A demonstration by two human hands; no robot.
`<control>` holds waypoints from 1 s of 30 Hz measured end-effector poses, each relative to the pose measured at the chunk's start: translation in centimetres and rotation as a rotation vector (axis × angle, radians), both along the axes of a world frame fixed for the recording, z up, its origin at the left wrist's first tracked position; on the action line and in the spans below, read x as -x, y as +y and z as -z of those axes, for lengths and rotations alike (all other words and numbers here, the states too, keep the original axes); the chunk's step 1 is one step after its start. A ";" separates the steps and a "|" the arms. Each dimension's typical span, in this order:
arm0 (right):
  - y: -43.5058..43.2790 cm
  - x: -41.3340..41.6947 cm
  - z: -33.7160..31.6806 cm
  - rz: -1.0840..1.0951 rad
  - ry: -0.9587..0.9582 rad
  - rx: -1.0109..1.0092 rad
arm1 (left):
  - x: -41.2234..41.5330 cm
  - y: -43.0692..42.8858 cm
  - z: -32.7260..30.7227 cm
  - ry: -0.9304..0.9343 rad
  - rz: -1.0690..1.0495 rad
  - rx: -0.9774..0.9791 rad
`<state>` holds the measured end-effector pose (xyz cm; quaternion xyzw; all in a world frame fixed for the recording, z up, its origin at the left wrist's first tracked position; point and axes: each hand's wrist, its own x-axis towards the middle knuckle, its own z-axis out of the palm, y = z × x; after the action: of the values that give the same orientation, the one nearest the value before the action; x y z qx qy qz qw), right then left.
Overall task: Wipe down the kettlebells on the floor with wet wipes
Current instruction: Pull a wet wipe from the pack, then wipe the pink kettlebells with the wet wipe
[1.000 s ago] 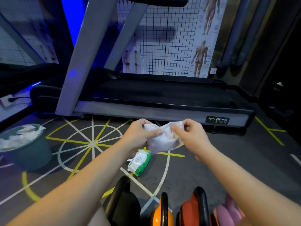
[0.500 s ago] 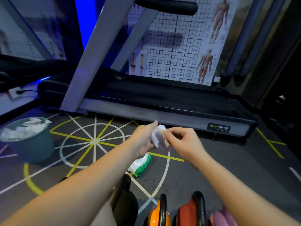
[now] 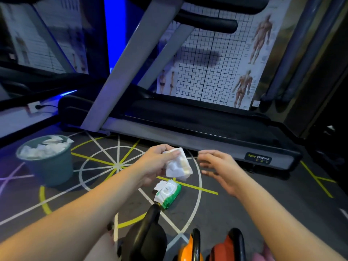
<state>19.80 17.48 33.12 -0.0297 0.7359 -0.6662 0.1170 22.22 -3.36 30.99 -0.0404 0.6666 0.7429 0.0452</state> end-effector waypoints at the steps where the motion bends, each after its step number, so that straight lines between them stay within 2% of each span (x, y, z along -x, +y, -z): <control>1: -0.8 -0.2 0.3 -0.093 -0.024 -0.073 | -0.3 -0.7 -0.1 0.014 -0.014 0.014; 4: -3.9 -0.4 0.6 -0.242 -0.030 -0.166 | -0.9 -2.0 -0.2 0.039 -0.045 0.041; 8: -5.8 1.0 1.9 -0.196 0.029 -0.135 | 0.0 -3.9 0.6 0.065 -0.094 0.067; 13: -7.6 4.5 5.3 -0.205 0.148 -0.364 | 1.4 -6.6 3.1 -0.016 -0.128 0.260; 18: -12.4 6.3 7.6 -0.417 0.125 -0.271 | 2.8 -9.9 5.2 -0.071 -0.206 0.300; 23: -18.3 8.0 8.9 -0.437 0.306 -0.501 | 3.2 -14.6 6.9 -0.114 -0.364 0.392; 30: -23.8 8.2 12.4 -0.591 0.161 -0.646 | 0.0 -22.1 11.3 -0.308 -0.488 0.590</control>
<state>11.60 -6.32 20.70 -0.2526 0.8730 -0.3356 0.2479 22.17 -25.45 19.68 -0.3193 0.8074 0.4939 -0.0468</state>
